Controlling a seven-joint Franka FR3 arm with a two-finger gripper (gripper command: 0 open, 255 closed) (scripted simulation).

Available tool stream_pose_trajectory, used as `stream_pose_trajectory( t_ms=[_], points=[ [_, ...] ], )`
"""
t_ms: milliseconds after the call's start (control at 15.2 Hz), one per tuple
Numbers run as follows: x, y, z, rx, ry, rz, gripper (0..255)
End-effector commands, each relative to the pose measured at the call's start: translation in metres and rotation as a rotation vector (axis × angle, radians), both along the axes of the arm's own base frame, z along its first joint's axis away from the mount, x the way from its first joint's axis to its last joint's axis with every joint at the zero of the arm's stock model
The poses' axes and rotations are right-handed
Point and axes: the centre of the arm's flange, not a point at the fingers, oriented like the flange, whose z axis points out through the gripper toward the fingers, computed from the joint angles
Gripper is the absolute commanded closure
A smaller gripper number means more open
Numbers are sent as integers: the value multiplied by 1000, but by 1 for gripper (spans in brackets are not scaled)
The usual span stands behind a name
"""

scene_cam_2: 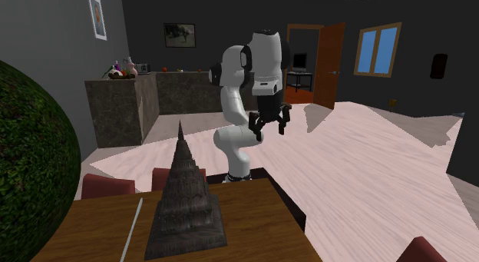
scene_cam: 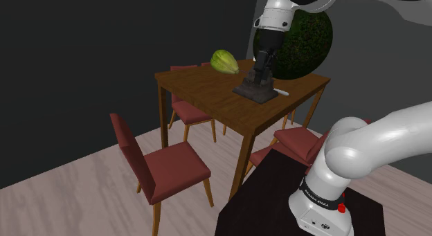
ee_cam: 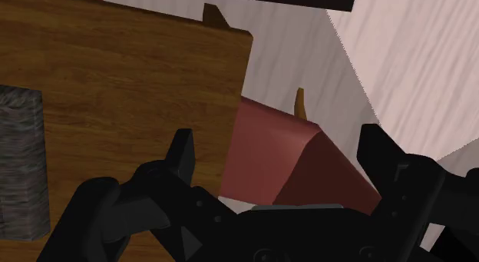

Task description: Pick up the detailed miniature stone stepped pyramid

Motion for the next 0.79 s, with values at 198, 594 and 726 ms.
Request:
stream_pose_trajectory(
  t_ms=[198, 594, 726],
  points=[
    [-3, -35, 3, -19, 1, 154, 0],
    [7, -105, 10, -57, 3, 463, 0],
    [16, -127, 13, -70, 3, 566, 0]
  ],
)
